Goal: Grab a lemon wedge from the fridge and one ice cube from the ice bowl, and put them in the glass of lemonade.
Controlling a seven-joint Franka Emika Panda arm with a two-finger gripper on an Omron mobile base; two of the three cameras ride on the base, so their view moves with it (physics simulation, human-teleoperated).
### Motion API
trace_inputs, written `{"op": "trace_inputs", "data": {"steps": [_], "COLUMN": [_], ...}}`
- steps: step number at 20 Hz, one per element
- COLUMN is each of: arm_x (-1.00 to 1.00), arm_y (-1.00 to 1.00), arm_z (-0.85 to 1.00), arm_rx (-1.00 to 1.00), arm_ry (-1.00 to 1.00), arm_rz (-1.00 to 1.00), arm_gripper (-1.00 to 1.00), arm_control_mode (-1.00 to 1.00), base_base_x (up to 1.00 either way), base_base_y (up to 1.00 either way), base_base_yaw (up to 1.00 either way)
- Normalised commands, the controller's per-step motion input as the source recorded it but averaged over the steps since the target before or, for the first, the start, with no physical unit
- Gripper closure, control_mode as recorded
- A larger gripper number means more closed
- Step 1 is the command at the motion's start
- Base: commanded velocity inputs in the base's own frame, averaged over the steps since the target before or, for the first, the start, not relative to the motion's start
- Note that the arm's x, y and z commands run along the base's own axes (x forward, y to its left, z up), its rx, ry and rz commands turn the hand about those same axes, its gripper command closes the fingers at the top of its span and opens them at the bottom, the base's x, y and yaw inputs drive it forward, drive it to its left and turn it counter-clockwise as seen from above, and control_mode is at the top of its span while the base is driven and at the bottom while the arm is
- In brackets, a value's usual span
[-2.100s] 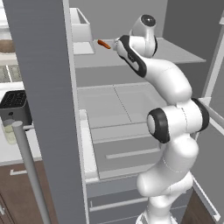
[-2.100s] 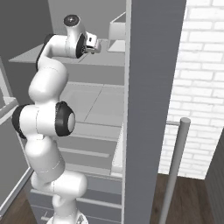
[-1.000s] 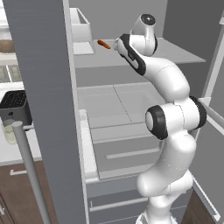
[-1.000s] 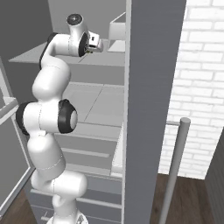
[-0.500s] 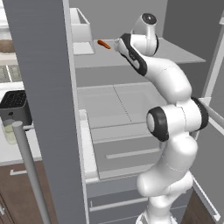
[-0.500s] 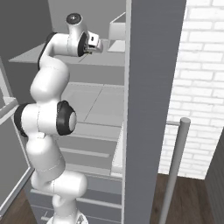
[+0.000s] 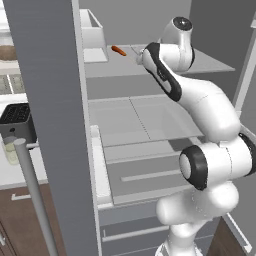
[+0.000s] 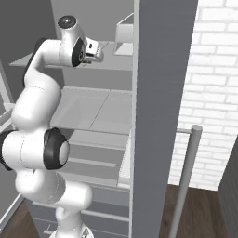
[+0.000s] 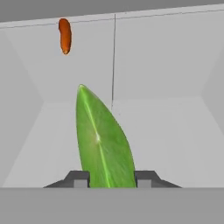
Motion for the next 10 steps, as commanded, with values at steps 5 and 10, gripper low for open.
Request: {"op": "trace_inputs", "data": {"steps": [5,10], "arm_x": [-1.00,-1.00], "arm_y": [0.00,0.00], "arm_z": [0.00,0.00], "arm_rx": [0.00,0.00], "arm_ry": [-0.03,-0.01], "arm_rz": [0.00,0.00], "arm_gripper": [1.00,1.00], "arm_control_mode": [-1.00,-1.00], "base_base_x": [0.00,0.00], "base_base_y": [0.00,0.00], "base_base_yaw": [0.00,0.00]}}
